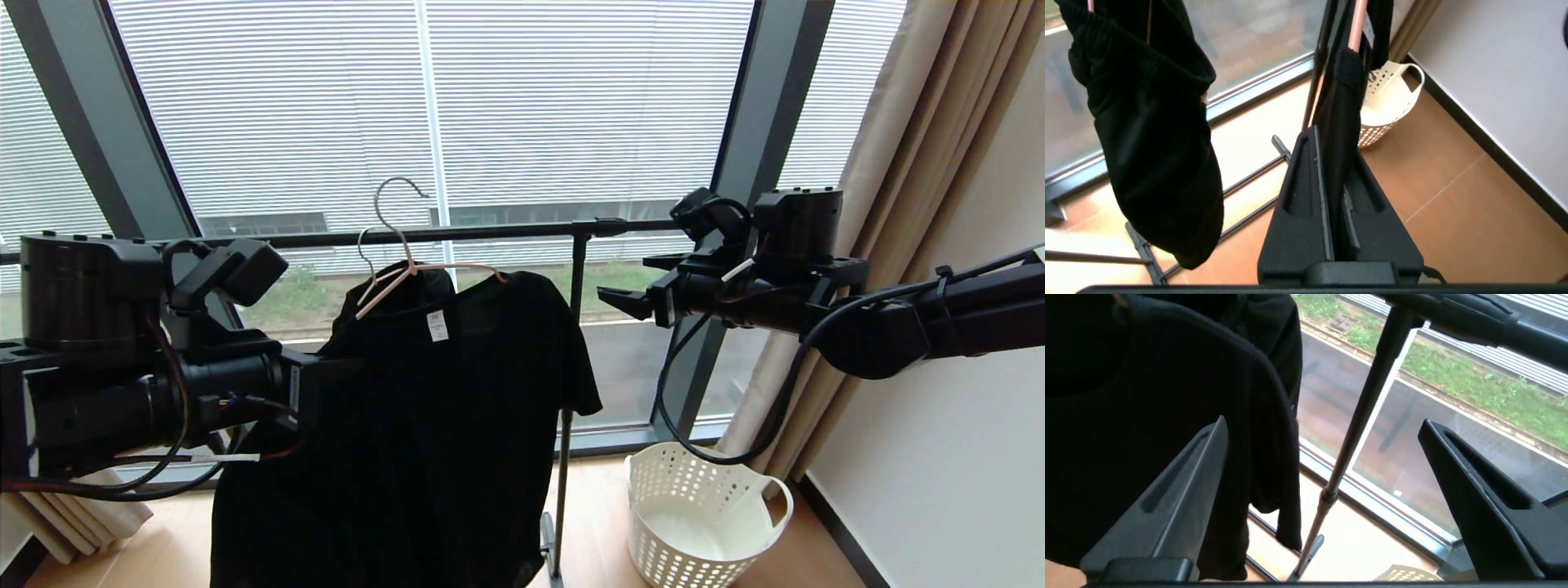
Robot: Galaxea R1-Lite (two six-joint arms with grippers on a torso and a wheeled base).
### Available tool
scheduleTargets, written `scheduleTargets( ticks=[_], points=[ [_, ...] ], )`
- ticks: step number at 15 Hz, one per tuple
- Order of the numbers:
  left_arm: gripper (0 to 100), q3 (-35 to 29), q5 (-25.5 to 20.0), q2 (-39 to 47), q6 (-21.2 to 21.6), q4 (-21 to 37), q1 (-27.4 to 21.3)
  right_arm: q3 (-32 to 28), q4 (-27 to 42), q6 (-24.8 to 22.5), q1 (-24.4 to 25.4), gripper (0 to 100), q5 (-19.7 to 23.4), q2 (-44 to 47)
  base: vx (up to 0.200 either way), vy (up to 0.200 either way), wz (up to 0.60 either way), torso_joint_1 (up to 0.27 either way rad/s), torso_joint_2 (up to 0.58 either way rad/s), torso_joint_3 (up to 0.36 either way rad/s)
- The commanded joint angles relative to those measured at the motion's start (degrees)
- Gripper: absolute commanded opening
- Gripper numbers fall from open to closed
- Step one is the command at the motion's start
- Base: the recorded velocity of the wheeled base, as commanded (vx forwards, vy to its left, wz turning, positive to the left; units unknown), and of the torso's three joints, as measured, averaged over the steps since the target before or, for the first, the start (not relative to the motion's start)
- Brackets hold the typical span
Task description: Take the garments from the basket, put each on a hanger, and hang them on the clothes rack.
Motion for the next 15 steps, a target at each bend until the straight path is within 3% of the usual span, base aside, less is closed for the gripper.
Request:
scheduleTargets(
  ticks=[1,7,8,15],
  points=[
    [0,-2.24,1.81,3.45,-1.78,-0.03,-1.89,-0.06,-0.03,-0.10,0.03,100,0.04,0.45,0.000,0.000,0.00,0.000,0.00,0.000],
    [0,-5.85,9.02,8.64,-3.72,-0.03,-3.21,-0.06,-0.03,-0.46,0.03,100,-0.05,0.27,0.000,0.000,0.00,0.000,0.00,0.000],
    [0,-7.25,12.79,10.49,-3.81,-0.03,-4.44,0.03,-0.03,-1.16,0.03,100,-0.05,0.10,0.000,0.000,0.00,0.000,0.00,0.000],
    [0,-15.78,21.58,19.45,-8.64,0.05,-8.21,1.08,-0.38,-3.09,0.47,100,-2.25,-0.69,0.000,0.000,0.00,0.000,0.00,0.000]
  ],
)
